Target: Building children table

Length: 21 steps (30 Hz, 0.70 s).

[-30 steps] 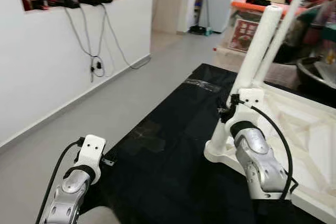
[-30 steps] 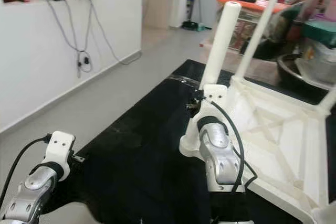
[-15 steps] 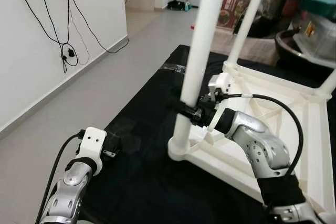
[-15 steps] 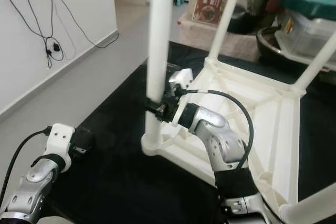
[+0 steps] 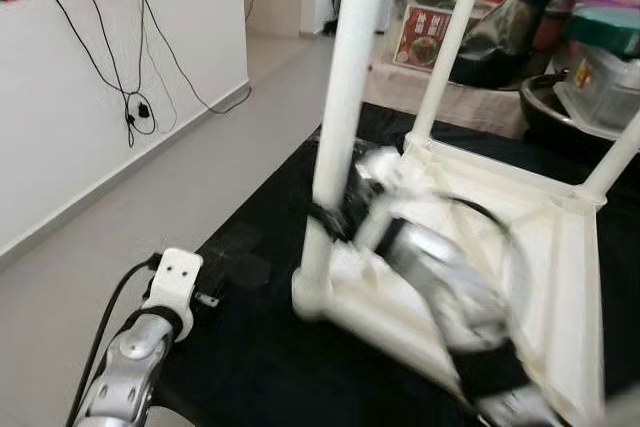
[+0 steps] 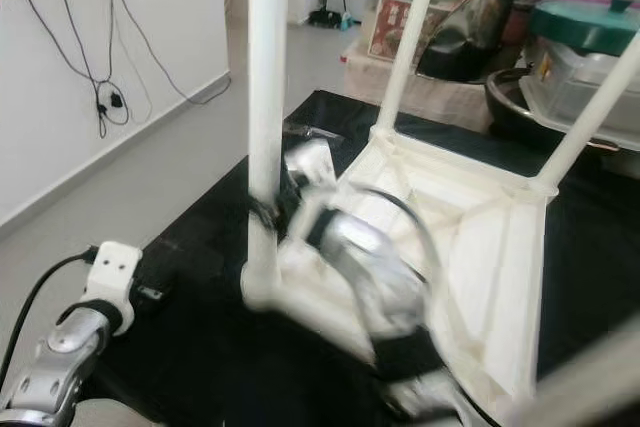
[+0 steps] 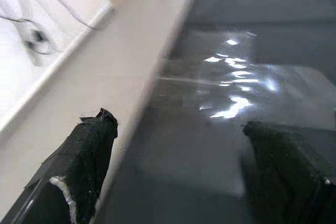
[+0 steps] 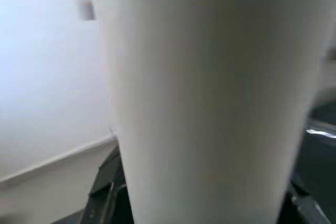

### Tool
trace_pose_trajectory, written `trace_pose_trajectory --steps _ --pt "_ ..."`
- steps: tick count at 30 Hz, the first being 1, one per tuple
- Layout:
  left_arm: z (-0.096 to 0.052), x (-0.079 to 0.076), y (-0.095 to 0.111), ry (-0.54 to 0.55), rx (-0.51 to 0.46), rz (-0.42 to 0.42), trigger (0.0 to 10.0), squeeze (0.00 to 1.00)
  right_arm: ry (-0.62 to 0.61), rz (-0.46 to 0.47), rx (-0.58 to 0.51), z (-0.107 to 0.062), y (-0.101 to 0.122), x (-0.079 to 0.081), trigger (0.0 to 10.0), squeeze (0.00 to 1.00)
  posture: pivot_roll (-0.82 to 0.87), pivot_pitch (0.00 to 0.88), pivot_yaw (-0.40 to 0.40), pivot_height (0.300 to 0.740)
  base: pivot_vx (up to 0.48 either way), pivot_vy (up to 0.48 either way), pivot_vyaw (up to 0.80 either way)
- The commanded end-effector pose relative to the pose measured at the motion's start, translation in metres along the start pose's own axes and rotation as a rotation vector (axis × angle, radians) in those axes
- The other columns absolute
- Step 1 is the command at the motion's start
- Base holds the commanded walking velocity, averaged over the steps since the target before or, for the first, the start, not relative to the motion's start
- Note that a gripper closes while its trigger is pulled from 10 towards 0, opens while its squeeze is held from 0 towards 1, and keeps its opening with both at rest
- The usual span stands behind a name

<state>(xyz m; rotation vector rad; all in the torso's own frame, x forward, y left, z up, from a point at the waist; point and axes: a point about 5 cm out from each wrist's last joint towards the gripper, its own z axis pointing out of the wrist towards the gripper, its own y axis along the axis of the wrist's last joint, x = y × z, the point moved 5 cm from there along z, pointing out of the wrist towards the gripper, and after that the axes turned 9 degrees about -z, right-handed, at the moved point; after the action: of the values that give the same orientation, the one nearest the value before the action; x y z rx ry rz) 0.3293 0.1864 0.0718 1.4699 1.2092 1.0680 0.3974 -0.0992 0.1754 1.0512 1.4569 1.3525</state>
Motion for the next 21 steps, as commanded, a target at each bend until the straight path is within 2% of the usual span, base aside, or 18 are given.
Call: trace_pose_trajectory --steps 1,2,4,5,6,8,9,10,11,12,14,15,16,19,21 --pt "-0.002 0.005 -0.006 0.015 0.027 0.009 10.0 0.00 -0.392 0.026 0.342 -0.036 -0.092 -0.070 0.0 0.00 0.11 0.000 -0.055 0.740 0.000 0.000 0.00" --pt "-0.002 0.006 -0.007 0.016 0.028 0.011 10.0 0.00 -0.447 0.046 0.375 -0.045 -0.097 -0.072 0.0 0.00 0.09 0.000 -0.048 0.740 0.000 0.000 0.00" --pt "-0.003 0.008 -0.008 0.018 0.031 0.013 10.0 0.00 -0.406 0.088 0.375 -0.047 -0.097 -0.062 0.0 0.00 0.09 0.000 -0.048 0.740 0.000 0.000 0.00" --pt "-0.003 0.007 -0.009 0.017 0.034 0.013 10.0 0.00 -0.229 0.112 0.288 -0.035 -0.079 -0.035 10.0 0.00 0.09 0.000 -0.046 0.740 0.000 0.000 0.00" --pt "-0.003 0.007 -0.009 0.017 0.034 0.013 10.0 0.00 -0.229 0.112 0.288 -0.035 -0.079 -0.035 10.0 0.00 0.09 0.000 -0.046 0.740 0.000 0.000 0.00" --pt "-0.003 0.003 -0.009 0.007 0.032 0.007 10.0 0.00 0.108 0.086 0.110 -0.030 -0.041 0.015 10.0 0.00 0.08 0.000 -0.045 0.740 0.000 0.000 0.00" --pt "-0.002 0.001 -0.009 0.004 0.032 0.005 10.0 0.00 0.210 0.086 0.058 -0.033 -0.032 0.029 10.0 0.70 0.09 0.000 -0.048 0.740 0.000 0.000 0.00" --pt "-0.002 0.000 -0.009 0.003 0.031 0.005 10.0 0.00 0.250 0.066 0.053 -0.034 -0.032 0.033 10.0 1.00 0.09 0.000 -0.051 0.740 0.000 0.000 0.00" --pt "-0.002 0.000 -0.009 0.003 0.031 0.005 10.0 0.00 0.250 0.066 0.053 -0.034 -0.032 0.033 10.0 1.00 0.09 0.000 -0.051 0.740 0.000 0.000 0.00" --pt "-0.001 0.002 -0.008 0.007 0.028 0.005 10.0 0.00 0.327 0.070 0.050 -0.032 -0.029 0.044 10.0 1.00 0.10 0.000 -0.059 0.740 0.000 0.000 0.00" --pt "0.000 0.002 -0.007 0.008 0.026 0.005 10.0 0.00 0.345 0.077 0.043 -0.030 -0.025 0.047 10.0 1.00 0.10 0.000 -0.061 0.740 0.000 0.000 0.00" --pt "-0.001 0.005 -0.006 0.014 0.023 0.005 10.0 0.00 0.477 0.064 -0.048 -0.032 -0.001 0.058 10.0 0.00 0.10 0.000 -0.060 0.740 0.000 0.000 0.00" --pt "-0.001 0.005 -0.006 0.014 0.023 0.005 10.0 0.00 0.477 0.064 -0.048 -0.032 -0.001 0.058 10.0 0.00 0.10 0.000 -0.060 0.740 0.000 0.000 0.00" --pt "-0.003 0.011 -0.008 0.022 0.029 0.013 10.0 0.00 0.745 0.041 -0.217 -0.050 0.035 0.072 10.0 0.00 0.11 0.000 -0.061 0.740 0.000 0.000 0.00" --pt "-0.003 0.011 -0.008 0.023 0.030 0.015 10.0 0.00 0.787 0.032 -0.241 -0.054 0.040 0.074 10.0 0.00 0.11 0.000 -0.061 0.740 0.000 0.000 0.00"
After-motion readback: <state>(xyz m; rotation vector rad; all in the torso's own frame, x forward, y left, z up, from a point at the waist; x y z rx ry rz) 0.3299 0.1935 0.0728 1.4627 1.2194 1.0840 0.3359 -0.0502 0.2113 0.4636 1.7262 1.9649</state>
